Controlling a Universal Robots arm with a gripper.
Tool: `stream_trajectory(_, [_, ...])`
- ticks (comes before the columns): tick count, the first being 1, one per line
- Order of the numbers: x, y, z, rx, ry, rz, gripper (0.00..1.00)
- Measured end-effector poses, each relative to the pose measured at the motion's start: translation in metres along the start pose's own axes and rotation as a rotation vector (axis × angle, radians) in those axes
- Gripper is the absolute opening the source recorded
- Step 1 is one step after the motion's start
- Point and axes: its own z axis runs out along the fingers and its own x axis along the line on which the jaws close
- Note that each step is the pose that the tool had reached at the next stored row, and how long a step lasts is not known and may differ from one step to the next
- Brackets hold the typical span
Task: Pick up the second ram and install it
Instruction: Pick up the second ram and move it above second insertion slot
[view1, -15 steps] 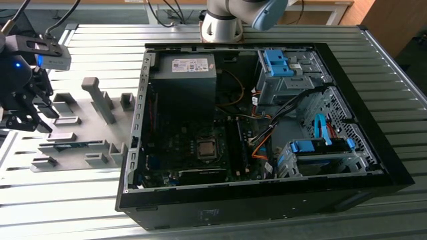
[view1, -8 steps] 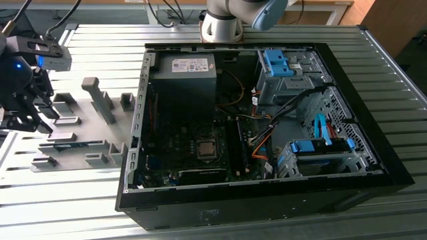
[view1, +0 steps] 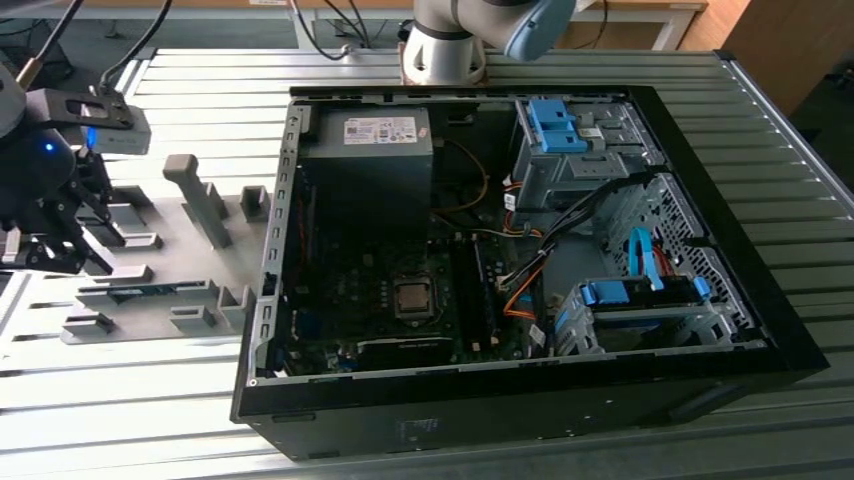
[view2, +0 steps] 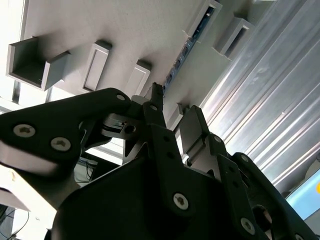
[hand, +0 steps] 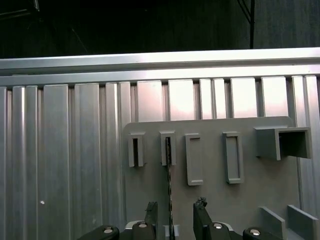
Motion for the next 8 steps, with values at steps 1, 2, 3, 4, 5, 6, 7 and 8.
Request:
stream_trajectory(1, [0.0007, -0.0001, 0.0017, 0.0, 0.0001, 0.0, 0.42])
stream_trajectory(2, [0.0014, -0.0001, 0.0035, 0.0, 0.0001, 0.0, 0.42])
stream_trajectory(3, [0.0022, -0.0002, 0.0054, 0.0002, 0.0001, 0.0, 0.42])
stream_trajectory(4, [0.0027, -0.0003, 0.0073, 0.0005, -0.0001, 0.0, 0.42])
stream_trajectory(5, [0.0028, -0.0003, 0.009, 0.0007, -0.0001, 0.0, 0.42])
stream_trajectory(6, [0.0029, -0.0003, 0.0098, 0.0007, -0.0001, 0.0, 0.42])
stream_trajectory(7, [0.0029, -0.0003, 0.0098, 0.0006, 0.0001, 0.0, 0.42])
stream_trajectory(8, [0.0029, -0.0003, 0.0098, 0.0005, 0.0001, 0.0, 0.42])
